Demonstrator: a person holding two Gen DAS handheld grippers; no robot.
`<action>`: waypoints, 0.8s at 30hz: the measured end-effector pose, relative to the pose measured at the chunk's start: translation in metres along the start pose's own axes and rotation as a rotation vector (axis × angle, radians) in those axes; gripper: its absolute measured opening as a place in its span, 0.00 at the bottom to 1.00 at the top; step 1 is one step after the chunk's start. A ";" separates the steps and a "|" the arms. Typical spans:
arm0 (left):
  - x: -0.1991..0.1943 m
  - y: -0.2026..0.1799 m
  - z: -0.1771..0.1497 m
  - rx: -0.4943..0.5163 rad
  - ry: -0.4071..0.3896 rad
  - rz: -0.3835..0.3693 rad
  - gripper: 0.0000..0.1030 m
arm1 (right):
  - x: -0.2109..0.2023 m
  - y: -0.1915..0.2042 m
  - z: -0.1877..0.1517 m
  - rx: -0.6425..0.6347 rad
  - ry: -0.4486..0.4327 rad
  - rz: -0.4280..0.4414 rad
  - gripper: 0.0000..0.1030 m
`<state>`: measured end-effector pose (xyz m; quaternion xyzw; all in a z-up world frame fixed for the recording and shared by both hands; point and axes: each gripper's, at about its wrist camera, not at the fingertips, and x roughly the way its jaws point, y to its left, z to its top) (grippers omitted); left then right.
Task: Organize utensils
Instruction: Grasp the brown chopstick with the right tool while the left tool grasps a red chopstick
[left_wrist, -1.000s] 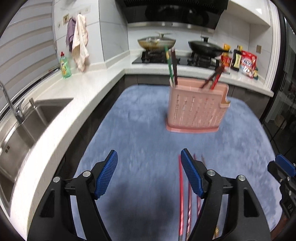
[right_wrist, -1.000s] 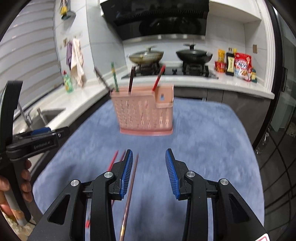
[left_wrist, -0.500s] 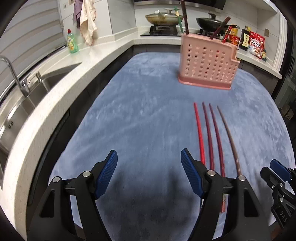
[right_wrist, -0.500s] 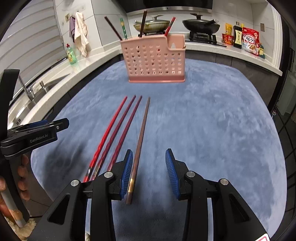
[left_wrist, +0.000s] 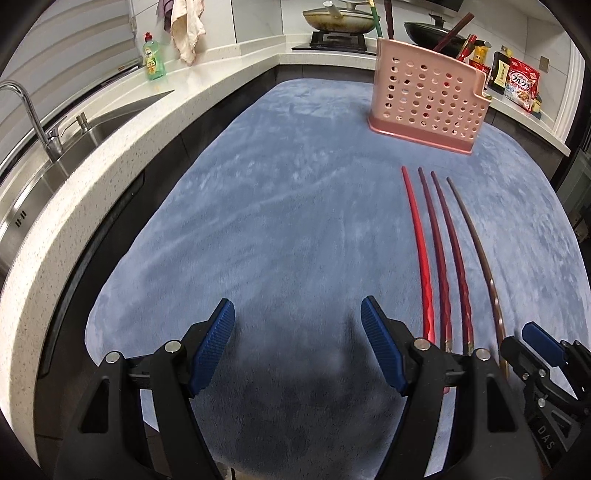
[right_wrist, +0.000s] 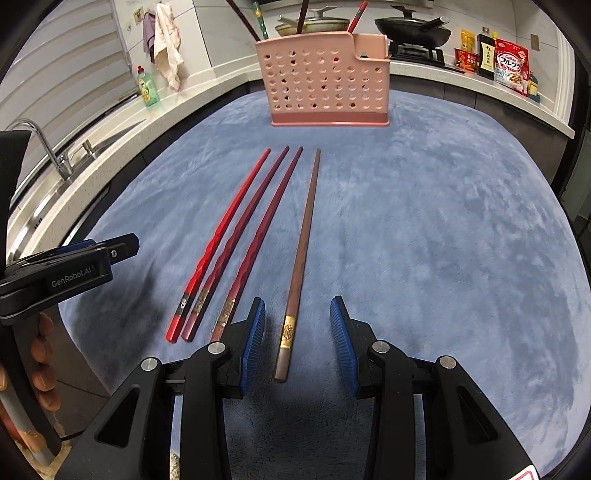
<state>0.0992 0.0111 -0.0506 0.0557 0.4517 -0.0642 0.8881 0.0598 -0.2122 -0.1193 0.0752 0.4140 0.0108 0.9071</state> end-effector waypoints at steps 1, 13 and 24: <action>0.001 0.000 -0.001 0.001 0.002 -0.002 0.65 | 0.001 0.000 -0.001 0.001 0.003 -0.004 0.35; 0.005 -0.003 -0.011 0.018 0.029 -0.017 0.69 | 0.007 -0.010 -0.008 0.026 0.025 -0.034 0.10; 0.003 -0.027 -0.023 0.066 0.048 -0.092 0.77 | -0.007 -0.045 -0.017 0.123 0.008 -0.093 0.06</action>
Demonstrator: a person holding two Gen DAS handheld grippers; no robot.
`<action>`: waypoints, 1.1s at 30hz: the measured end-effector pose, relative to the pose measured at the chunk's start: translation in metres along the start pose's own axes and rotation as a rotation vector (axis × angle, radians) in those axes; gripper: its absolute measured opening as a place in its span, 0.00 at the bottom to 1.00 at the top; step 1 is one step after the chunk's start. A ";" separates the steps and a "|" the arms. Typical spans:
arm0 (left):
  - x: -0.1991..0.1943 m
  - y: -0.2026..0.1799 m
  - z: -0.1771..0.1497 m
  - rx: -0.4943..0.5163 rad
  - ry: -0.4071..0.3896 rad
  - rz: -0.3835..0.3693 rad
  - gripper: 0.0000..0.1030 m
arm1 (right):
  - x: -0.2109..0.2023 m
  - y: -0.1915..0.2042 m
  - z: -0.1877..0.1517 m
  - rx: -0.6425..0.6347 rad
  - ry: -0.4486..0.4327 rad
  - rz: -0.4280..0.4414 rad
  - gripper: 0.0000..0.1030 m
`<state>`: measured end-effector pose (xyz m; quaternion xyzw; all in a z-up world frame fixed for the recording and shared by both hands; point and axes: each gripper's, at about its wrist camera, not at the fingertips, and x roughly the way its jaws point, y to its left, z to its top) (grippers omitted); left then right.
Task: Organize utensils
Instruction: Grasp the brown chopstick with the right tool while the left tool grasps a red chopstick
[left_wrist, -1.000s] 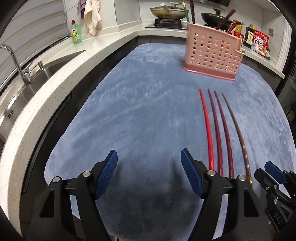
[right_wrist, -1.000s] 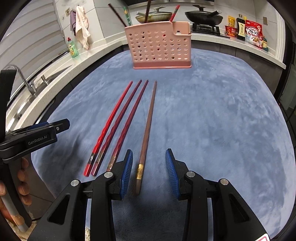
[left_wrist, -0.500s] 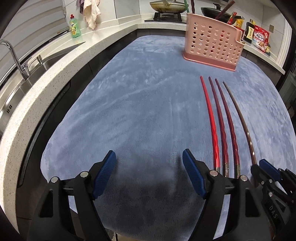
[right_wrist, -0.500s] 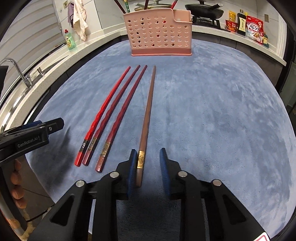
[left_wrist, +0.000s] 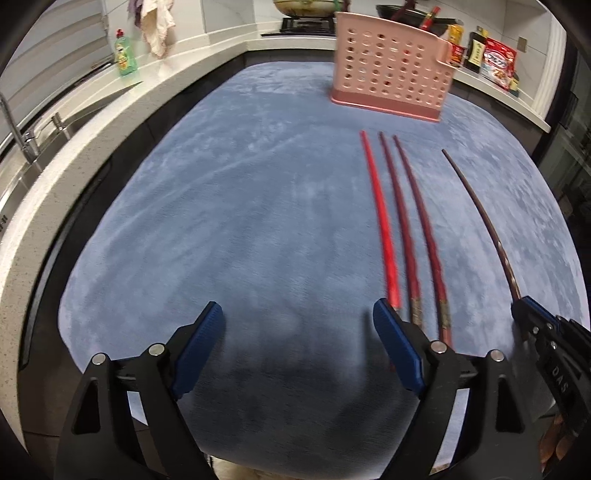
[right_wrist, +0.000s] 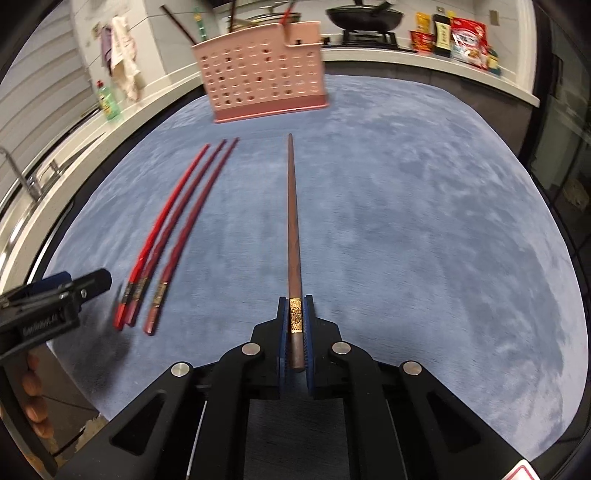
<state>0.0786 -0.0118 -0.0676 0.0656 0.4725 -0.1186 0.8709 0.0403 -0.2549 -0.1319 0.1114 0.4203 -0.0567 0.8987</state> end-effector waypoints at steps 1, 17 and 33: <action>0.000 -0.002 0.000 0.003 0.002 -0.006 0.77 | 0.000 -0.003 -0.001 0.008 0.000 0.001 0.07; 0.014 -0.019 -0.005 0.038 0.040 -0.016 0.77 | 0.000 -0.007 -0.003 0.009 -0.001 0.002 0.07; 0.007 -0.010 -0.006 0.037 0.035 -0.025 0.17 | 0.000 -0.007 -0.004 0.015 0.000 0.006 0.07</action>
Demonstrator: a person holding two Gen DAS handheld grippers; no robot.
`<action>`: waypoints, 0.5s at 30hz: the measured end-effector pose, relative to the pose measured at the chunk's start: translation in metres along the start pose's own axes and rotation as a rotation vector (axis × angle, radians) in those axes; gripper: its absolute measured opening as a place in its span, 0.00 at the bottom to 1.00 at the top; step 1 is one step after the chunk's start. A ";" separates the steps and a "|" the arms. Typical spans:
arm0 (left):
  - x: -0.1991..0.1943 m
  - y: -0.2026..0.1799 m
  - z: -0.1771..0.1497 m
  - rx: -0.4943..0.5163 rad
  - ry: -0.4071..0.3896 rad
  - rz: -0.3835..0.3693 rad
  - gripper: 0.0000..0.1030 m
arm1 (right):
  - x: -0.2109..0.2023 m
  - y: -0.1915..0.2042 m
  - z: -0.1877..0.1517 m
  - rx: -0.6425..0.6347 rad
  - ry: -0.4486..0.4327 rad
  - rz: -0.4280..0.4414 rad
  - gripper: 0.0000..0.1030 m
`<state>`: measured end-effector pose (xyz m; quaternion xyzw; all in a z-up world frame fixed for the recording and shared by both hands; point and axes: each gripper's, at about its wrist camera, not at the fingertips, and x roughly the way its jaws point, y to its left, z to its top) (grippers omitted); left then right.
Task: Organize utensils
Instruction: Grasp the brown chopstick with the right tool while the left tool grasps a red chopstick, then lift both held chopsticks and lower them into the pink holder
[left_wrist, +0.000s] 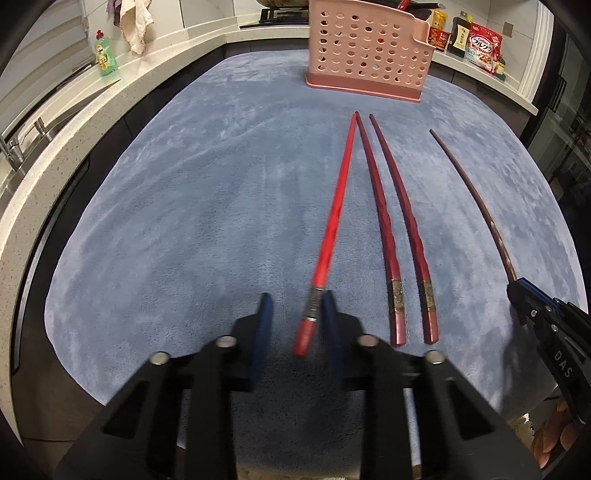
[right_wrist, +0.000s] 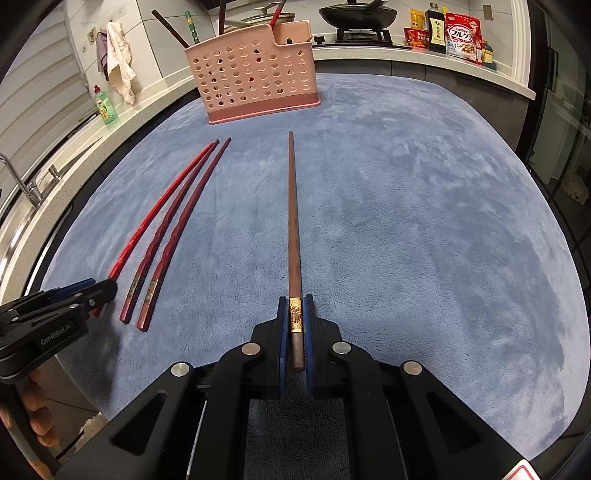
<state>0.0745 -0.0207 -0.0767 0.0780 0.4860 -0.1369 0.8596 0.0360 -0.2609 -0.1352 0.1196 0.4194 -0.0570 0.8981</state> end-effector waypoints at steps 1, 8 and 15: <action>0.000 0.001 0.000 -0.002 0.001 0.001 0.15 | 0.000 0.000 0.000 0.001 0.001 0.001 0.07; -0.007 0.008 0.004 -0.031 0.013 -0.031 0.07 | -0.008 -0.001 0.007 0.000 -0.009 0.006 0.06; -0.031 0.019 0.016 -0.063 -0.024 -0.056 0.07 | -0.034 -0.010 0.024 0.020 -0.061 0.007 0.07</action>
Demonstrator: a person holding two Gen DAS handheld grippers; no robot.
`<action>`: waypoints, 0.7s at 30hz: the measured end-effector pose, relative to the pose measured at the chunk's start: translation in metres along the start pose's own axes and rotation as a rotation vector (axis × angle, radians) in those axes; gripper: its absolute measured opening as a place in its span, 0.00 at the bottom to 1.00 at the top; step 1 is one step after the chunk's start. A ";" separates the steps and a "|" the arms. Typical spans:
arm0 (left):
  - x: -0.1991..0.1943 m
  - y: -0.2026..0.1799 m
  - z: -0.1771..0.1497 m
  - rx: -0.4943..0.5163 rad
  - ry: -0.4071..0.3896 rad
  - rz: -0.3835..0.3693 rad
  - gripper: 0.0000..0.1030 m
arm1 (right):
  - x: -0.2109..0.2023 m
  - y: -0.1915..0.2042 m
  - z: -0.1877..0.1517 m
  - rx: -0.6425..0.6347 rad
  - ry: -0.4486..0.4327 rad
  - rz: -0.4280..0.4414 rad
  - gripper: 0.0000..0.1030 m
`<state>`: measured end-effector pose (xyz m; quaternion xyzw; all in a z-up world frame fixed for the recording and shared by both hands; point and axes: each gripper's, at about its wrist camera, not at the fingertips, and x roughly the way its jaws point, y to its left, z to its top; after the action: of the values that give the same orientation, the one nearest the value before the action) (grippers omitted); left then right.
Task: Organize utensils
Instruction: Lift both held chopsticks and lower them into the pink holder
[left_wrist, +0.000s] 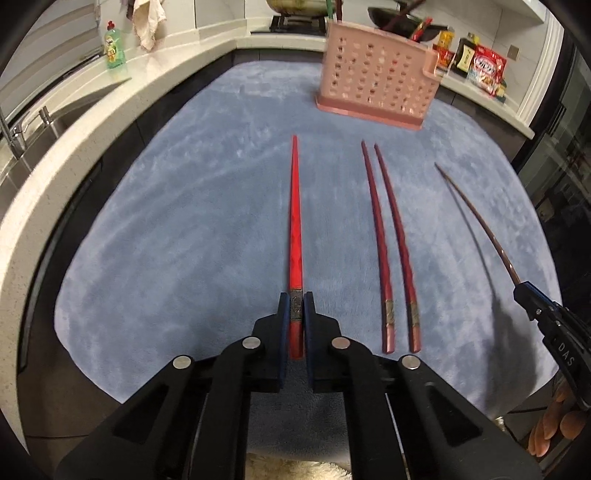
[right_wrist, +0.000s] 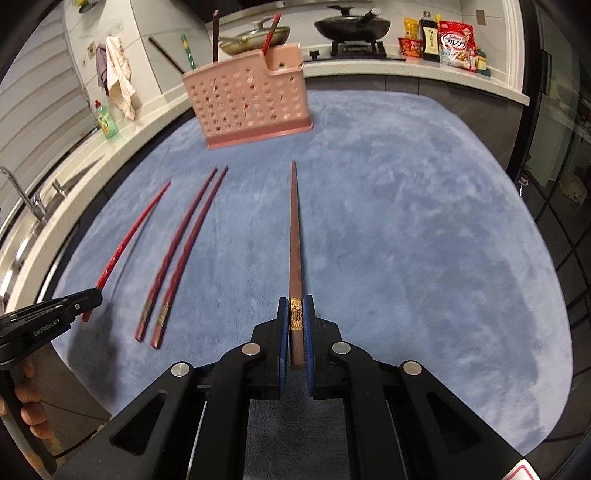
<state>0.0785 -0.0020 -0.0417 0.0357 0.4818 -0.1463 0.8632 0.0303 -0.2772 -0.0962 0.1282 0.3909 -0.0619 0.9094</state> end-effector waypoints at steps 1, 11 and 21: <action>-0.006 0.002 0.003 -0.006 -0.013 -0.003 0.07 | -0.004 -0.001 0.004 0.002 -0.010 0.002 0.07; -0.048 0.011 0.042 -0.041 -0.115 -0.035 0.07 | -0.046 -0.013 0.056 0.026 -0.144 0.021 0.06; -0.077 0.020 0.093 -0.052 -0.227 -0.026 0.07 | -0.067 -0.022 0.109 0.048 -0.248 0.056 0.06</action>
<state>0.1228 0.0156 0.0716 -0.0097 0.3851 -0.1481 0.9109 0.0551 -0.3280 0.0210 0.1521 0.2700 -0.0611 0.9488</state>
